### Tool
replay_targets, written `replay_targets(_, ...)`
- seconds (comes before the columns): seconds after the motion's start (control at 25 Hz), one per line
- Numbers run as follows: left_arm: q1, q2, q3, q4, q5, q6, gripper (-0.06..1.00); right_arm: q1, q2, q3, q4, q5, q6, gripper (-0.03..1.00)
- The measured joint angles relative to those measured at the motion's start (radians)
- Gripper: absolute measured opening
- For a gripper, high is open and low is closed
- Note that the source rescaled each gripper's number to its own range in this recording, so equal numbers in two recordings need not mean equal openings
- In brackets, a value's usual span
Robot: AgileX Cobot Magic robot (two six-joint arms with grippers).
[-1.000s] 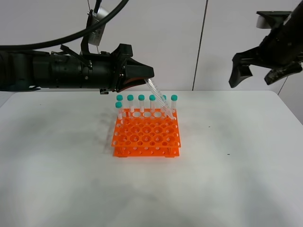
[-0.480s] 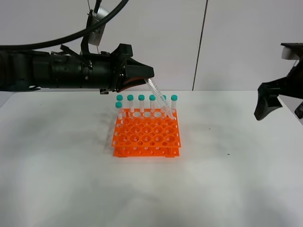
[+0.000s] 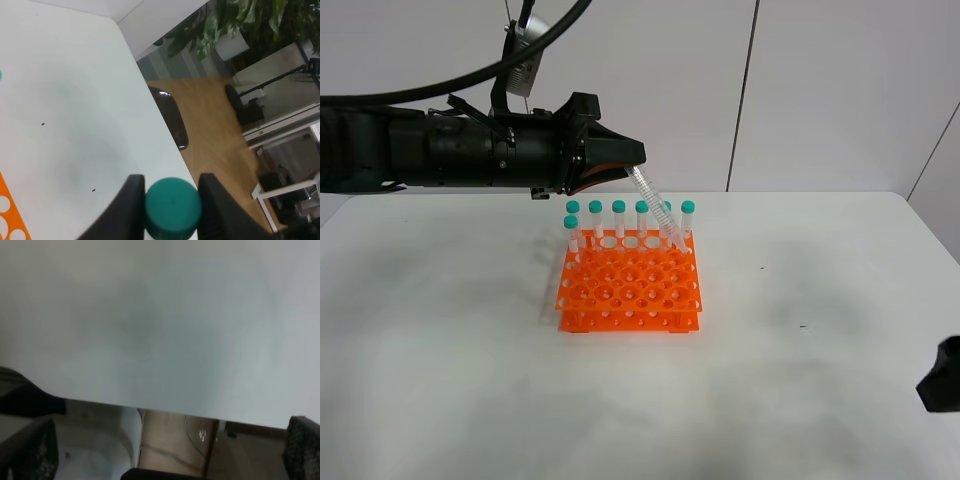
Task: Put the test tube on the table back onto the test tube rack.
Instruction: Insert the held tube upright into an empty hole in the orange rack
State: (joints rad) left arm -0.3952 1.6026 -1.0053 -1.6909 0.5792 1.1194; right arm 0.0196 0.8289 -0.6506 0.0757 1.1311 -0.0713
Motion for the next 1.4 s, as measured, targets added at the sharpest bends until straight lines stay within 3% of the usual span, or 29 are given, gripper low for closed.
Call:
replay_targets(0.16,0.000,0.000,0.000,0.000,0.000,0.000,0.00,0.000,-0.253,0.139,-0.001,-0.082,-0.010,1.00)
replay_targets(0.48,0.000,0.000,0.000,-0.001,0.000,0.000,0.00,0.000,-0.578,0.150,-0.003,-0.103,-0.010,1.00)
replay_targets(1.08,0.000,0.000,0.000,0.017,0.007,0.000,0.00,0.000,-0.827,0.153,-0.003,-0.103,-0.011,1.00)
replay_targets(1.4,0.000,0.000,0.000,0.018,0.007,0.000,0.00,0.004,-0.833,0.153,-0.003,-0.103,-0.011,1.00)
